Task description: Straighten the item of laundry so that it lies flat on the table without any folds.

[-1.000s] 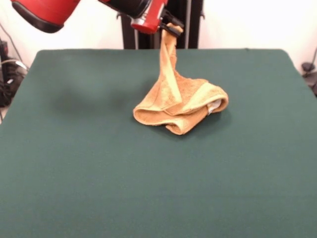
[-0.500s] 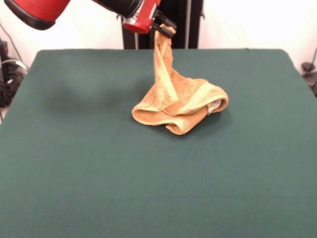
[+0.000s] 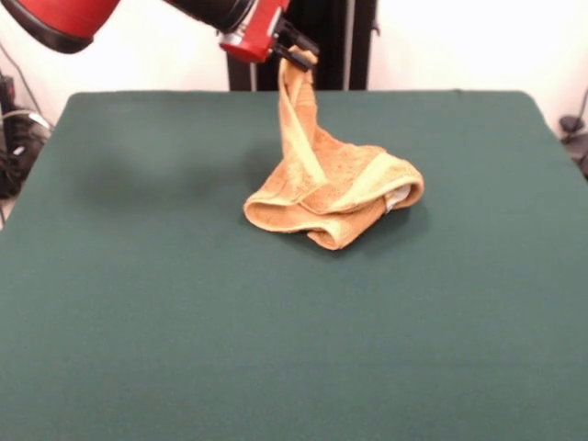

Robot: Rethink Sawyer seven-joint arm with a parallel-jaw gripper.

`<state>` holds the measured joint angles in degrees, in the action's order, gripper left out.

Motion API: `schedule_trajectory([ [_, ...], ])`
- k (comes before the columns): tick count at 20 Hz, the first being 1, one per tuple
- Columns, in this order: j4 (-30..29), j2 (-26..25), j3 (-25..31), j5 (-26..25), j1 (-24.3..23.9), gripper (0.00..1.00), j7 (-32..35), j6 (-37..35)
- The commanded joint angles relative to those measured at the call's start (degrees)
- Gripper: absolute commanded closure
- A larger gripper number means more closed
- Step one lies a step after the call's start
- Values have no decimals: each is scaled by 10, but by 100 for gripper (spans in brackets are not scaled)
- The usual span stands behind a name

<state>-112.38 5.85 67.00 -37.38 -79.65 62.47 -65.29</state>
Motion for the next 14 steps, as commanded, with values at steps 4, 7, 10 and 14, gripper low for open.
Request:
schedule_trajectory([
  [4, 15, 4, -41, -36, -2, 100, -199, -57],
  [7, 8, 15, -44, -44, -7, 100, -202, -65],
  [10, 9, 18, -50, -52, -10, 100, -214, -71],
  [14, 15, 18, -64, -68, -13, 100, -234, -77],
])
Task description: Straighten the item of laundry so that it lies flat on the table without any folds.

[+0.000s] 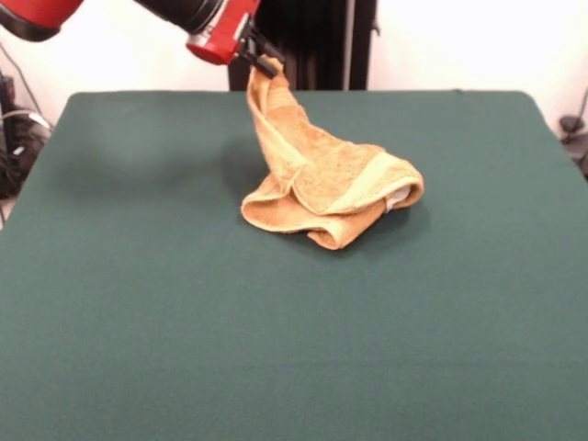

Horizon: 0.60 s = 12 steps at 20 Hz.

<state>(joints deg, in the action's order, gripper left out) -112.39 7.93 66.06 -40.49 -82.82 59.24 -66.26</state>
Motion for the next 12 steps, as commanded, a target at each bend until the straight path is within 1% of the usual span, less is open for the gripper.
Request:
schedule_trajectory([
  [1, 16, -2, -58, -39, 18, 100, -208, -71],
  [9, 21, 17, -68, -47, 8, 100, -237, -92],
  [12, 17, 37, -67, -46, 8, 100, -237, -97],
])
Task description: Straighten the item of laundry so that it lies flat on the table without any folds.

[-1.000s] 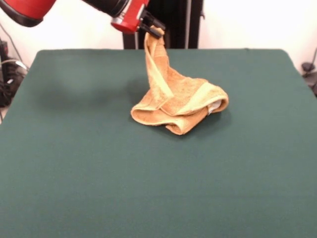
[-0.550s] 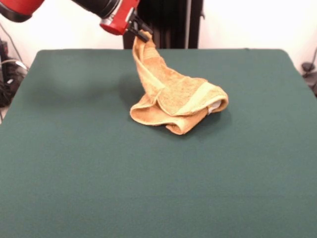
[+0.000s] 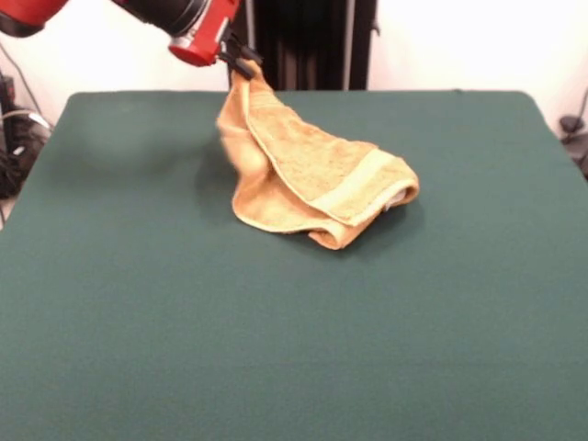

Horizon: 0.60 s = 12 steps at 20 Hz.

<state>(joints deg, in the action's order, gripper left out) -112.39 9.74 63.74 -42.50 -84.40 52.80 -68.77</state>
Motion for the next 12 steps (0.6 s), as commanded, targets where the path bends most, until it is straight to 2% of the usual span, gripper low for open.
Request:
schedule_trajectory([
  [1, 17, 23, -45, -26, 24, 100, -174, -73],
  [6, 26, 40, -50, -31, 25, 100, -191, -85],
  [12, 50, 27, -69, -53, 19, 100, -230, -85],
])
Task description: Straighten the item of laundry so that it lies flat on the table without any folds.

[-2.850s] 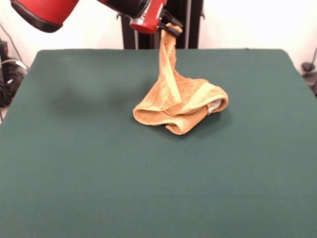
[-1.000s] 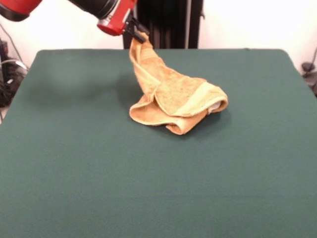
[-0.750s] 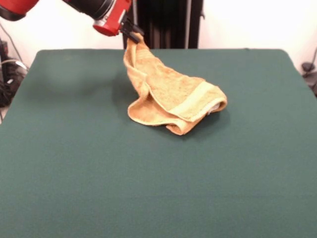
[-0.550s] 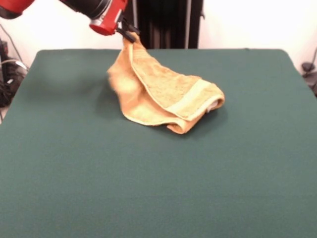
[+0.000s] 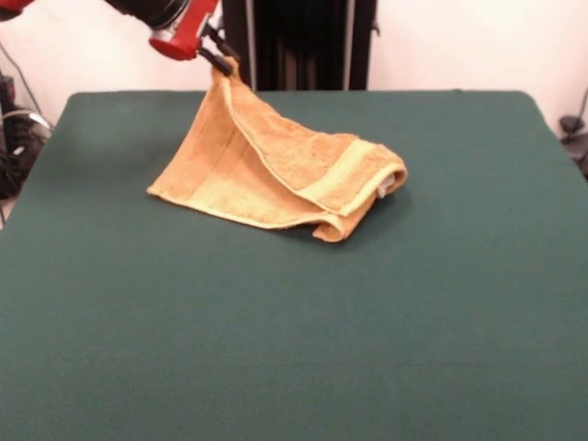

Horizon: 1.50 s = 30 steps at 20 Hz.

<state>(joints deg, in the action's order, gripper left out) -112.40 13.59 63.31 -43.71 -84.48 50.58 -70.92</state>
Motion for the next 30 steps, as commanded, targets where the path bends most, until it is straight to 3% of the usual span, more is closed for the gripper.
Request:
schedule_trajectory([
  [1, 54, -15, -68, -45, 19, 100, -213, -62],
  [14, 94, -11, -103, -66, 30, 100, -275, -61],
  [26, 101, 36, -115, -70, 36, 100, -319, -77],
  [30, 117, 50, -126, -102, 44, 100, -360, -83],
])
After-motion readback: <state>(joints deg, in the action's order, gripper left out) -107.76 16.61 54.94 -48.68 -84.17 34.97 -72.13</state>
